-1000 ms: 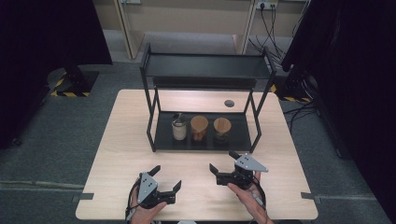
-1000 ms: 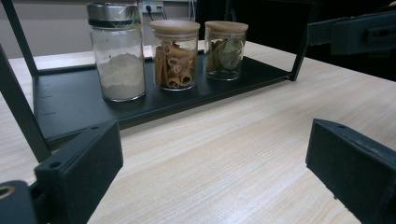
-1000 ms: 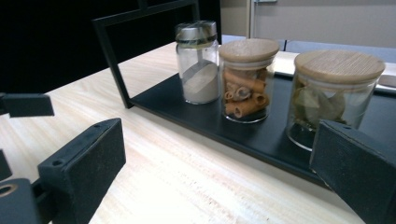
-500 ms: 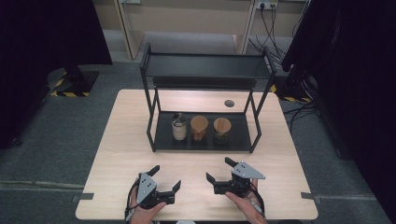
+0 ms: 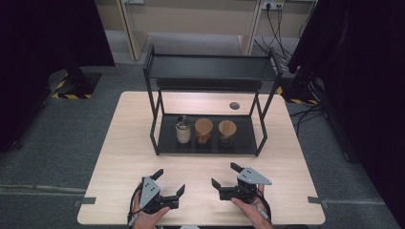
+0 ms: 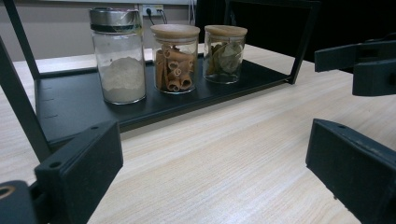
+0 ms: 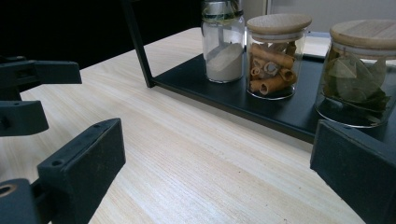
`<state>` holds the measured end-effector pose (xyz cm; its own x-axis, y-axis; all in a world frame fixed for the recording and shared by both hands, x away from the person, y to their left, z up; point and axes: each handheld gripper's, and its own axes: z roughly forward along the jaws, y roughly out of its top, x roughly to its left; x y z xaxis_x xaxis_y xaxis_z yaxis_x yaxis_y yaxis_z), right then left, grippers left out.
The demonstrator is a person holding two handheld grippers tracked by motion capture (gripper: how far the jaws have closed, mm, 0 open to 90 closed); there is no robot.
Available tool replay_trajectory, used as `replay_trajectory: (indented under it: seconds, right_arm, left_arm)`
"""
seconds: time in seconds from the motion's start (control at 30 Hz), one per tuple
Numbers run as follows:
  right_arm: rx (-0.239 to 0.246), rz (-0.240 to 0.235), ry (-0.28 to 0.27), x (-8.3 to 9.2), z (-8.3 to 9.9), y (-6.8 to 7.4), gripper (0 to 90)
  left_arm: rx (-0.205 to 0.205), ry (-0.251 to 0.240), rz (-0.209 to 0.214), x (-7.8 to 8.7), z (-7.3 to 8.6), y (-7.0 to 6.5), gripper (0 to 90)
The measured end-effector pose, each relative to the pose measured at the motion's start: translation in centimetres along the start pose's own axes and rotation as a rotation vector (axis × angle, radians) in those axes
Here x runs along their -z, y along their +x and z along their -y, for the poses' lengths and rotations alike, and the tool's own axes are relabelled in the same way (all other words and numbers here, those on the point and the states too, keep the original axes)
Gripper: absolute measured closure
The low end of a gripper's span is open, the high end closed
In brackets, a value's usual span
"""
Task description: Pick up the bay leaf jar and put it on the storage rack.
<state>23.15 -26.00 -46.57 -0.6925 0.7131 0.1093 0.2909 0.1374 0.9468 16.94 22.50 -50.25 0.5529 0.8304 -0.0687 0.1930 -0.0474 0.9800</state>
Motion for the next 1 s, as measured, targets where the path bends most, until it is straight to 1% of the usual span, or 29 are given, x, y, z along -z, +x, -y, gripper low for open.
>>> replay_trajectory:
  seconds: [0.47,1.0]
  right_arm:
    - [-0.002,0.017,0.002,-0.05,0.12,-0.17,3.4]
    - [-0.002,0.020,0.002,-0.08,0.15,-0.23,3.4]
  left_arm:
    - [0.005,0.000,0.002,-0.01,0.00,0.06,3.1]
    - [0.004,-0.001,0.001,-0.01,0.00,0.13,3.1]
